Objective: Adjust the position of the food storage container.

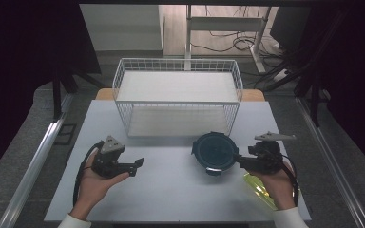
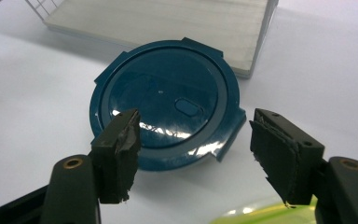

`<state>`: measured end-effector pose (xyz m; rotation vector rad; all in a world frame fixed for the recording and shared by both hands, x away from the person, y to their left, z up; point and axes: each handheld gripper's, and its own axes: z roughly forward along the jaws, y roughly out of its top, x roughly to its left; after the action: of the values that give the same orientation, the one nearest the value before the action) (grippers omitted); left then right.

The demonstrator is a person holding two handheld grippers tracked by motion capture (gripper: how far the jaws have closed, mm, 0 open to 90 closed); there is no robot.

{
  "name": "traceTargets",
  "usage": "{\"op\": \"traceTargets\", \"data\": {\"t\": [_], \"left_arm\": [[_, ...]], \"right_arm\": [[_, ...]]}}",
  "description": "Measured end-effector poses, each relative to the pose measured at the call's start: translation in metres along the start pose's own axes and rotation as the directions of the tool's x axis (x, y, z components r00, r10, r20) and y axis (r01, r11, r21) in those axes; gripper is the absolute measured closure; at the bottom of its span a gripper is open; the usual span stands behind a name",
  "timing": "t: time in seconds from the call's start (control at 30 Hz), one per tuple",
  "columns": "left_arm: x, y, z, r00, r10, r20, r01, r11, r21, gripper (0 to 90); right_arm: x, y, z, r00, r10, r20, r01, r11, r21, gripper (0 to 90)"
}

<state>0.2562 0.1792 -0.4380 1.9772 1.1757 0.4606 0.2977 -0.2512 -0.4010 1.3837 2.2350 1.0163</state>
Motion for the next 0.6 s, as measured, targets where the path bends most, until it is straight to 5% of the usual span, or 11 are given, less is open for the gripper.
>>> {"op": "traceTargets", "data": {"t": [0.2,0.43,0.6], "left_arm": [[0.002,-0.001,-0.004,0.9999,0.006,0.009,-0.006,1.0000,-0.002,18.9],[0.008,-0.002,-0.010,1.0000,-0.002,0.006,0.002,0.9999,-0.013,18.9],[0.009,-0.003,-0.007,1.0000,0.001,0.006,-0.001,1.0000,-0.002,19.0]], "right_arm": [[0.008,0.010,0.012,0.9929,-0.055,0.105,0.050,0.997,0.050,39.7],[-0.001,0.014,0.029,0.9948,-0.010,0.101,0.000,0.996,0.092,47.3],[-0.009,0.017,0.042,0.9926,0.020,0.120,-0.034,0.993,0.114,61.6]]}}
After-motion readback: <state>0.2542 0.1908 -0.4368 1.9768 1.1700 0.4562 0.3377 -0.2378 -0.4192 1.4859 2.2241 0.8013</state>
